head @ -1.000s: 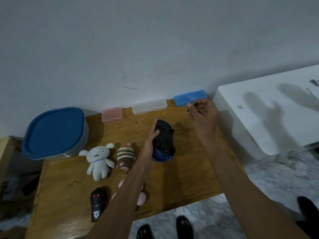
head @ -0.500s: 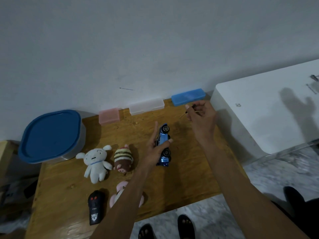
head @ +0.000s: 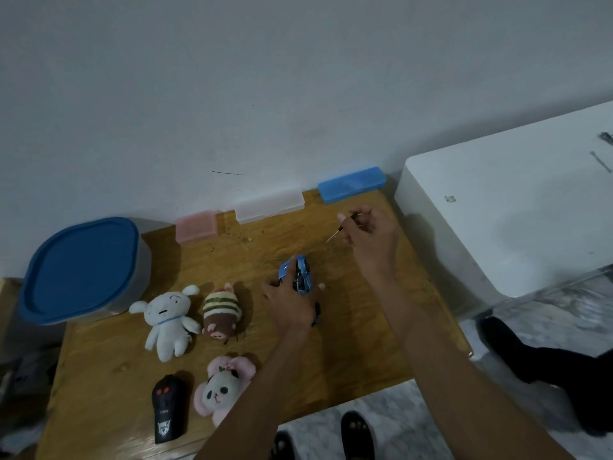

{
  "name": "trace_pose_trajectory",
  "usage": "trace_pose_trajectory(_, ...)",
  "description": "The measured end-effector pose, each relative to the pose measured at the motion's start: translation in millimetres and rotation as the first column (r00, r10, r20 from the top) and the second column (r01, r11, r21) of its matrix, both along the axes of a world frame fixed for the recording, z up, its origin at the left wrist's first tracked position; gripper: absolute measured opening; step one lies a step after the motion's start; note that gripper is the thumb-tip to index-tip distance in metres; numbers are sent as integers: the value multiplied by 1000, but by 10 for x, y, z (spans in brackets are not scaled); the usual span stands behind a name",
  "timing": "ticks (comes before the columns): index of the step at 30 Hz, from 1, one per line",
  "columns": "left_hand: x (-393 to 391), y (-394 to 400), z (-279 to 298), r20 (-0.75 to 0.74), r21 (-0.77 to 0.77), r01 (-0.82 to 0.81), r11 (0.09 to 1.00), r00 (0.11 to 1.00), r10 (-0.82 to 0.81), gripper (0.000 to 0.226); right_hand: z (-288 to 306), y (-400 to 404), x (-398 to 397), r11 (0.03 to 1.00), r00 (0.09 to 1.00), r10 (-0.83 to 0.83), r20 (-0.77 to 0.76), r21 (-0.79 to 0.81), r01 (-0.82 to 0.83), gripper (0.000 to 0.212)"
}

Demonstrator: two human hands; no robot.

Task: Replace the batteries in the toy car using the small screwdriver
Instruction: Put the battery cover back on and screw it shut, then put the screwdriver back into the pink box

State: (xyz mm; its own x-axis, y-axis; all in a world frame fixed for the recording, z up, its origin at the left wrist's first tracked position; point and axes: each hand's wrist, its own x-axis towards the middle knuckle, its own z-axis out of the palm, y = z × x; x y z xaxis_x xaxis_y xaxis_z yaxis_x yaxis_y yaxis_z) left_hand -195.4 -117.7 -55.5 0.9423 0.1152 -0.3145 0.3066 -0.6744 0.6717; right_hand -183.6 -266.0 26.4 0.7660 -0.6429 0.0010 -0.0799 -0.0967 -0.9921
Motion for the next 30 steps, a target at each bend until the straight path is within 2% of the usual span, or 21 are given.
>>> trace_pose_trajectory(3, -9, -79, -120, -28, 145, -30, 989, 999, 34, 86, -83, -18, -15, 999, 999, 44, -23, -11, -44, 15)
trace_pose_trajectory(7, -3, -194, -166, -35, 294, -3, 956, 999, 14, 87, -160, -64, -28, 995, 994, 95, -57, 20, -94, 19)
trace_pose_trajectory(10, -13, -260, -185, -47, 356, -6, 935, 999, 25, 92, -177, -109, -32, 994, 993, 101, -61, 50, -98, 20)
trace_pose_trajectory(13, -2, -272, -159, -60, 343, -7, 939, 998, 29, 99, -164, -142, -36, 992, 992, 105, -67, 74, -100, 20)
trace_pose_trajectory(18, 9, -126, -161, -10, 217, 18, 976, 1000, -16, 113, -65, -107, 44, 989, 987, 139, -81, 57, -134, 13)
trace_pose_trajectory(21, 70, 24, 75, 95, 190, 23, 981, 995, -42, 102, -13, 6, 201, 984, 980, 176, -92, 31, -174, 10)
trace_pose_trajectory(24, 281, 293, 260, 226, 184, -17, 983, 974, -25, 93, -7, 205, 438, 970, 966, 241, -94, -17, -243, 16)
trace_pose_trajectory(28, 713, 829, 427, 324, 93, -101, 991, 944, 66, 87, 8, 593, 778, 919, 930, 348, -116, -153, -363, 20)
trace_pose_trajectory(30, 941, 1156, 460, 324, 79, -127, 989, 941, 95, 85, 24, 855, 939, 883, 912, 388, -133, -231, -409, 19)
